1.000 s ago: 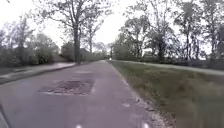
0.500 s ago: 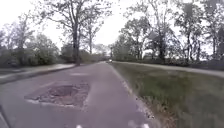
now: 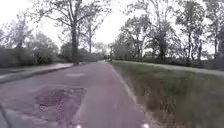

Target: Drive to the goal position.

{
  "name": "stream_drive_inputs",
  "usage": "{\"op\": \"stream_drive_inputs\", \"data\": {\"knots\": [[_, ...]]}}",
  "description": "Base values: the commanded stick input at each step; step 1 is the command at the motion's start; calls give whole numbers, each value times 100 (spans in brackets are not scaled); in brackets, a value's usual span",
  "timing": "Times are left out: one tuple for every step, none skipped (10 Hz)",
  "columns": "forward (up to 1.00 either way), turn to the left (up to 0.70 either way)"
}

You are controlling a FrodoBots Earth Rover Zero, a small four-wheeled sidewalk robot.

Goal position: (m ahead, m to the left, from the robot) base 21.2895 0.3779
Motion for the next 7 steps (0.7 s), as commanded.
{"op": "stream_drive_inputs", "data": {"knots": [[100,40],[100,40],[100,40],[100,34],[100,19],[100,4],[100,0]]}}
